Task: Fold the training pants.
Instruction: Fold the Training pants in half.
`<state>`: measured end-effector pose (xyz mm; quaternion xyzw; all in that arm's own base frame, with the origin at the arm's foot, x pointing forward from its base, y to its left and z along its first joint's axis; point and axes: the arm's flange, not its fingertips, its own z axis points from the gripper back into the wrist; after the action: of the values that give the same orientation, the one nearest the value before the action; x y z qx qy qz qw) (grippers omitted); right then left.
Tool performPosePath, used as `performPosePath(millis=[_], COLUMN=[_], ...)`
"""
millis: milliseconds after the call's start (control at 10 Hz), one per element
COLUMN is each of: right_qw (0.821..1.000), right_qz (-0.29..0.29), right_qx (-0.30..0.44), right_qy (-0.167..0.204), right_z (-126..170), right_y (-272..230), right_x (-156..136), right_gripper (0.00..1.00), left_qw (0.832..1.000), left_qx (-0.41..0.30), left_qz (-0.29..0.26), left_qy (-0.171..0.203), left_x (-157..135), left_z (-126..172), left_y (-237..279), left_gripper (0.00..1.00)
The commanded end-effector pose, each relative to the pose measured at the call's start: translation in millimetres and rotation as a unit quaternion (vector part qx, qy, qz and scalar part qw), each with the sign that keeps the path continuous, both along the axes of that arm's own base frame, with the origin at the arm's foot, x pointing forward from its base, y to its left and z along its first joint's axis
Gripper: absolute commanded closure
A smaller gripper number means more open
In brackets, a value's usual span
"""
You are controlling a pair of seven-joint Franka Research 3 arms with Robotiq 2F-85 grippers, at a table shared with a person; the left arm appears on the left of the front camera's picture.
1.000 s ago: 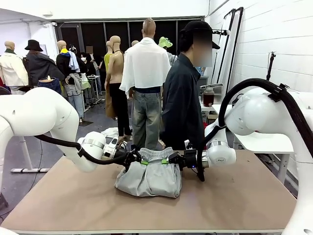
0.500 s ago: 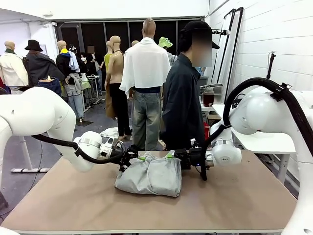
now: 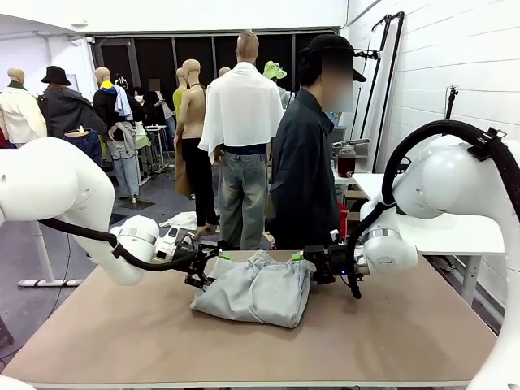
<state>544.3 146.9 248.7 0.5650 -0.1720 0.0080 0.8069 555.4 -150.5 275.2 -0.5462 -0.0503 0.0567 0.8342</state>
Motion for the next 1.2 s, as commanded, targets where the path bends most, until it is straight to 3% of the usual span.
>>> performPosePath(millis=[0, 500, 800, 900, 1100], right_qw=[0.999, 0.996, 0.996, 0.997, 0.997], right_qz=[-0.012, -0.024, -0.005, -0.019, -0.019], right_qx=[-0.045, -0.08, -0.079, -0.076, -0.076], right_qy=[0.018, 0.032, 0.029, 0.019, 0.019], right_z=[18, 39, 43, 39, 39], right_y=[-10, -40, -40, -43, -43], right_x=[-4, -13, -15, -9, -9], right_gripper=[0.0, 0.0, 0.0, 0.0, 0.0], left_qw=[0.999, 0.996, 0.997, 0.998, 0.998], left_qx=[-0.019, -0.055, -0.04, -0.046, -0.046], left_qz=[0.018, 0.047, 0.039, 0.042, 0.042], left_qy=[-0.018, -0.044, -0.053, -0.033, -0.033], left_x=[-27, -62, -59, -56, -56], left_z=[7, 15, 20, 19, 19], left_y=[25, 66, 57, 68, 68], left_gripper=[0.0, 0.0, 0.0, 0.0, 0.0])
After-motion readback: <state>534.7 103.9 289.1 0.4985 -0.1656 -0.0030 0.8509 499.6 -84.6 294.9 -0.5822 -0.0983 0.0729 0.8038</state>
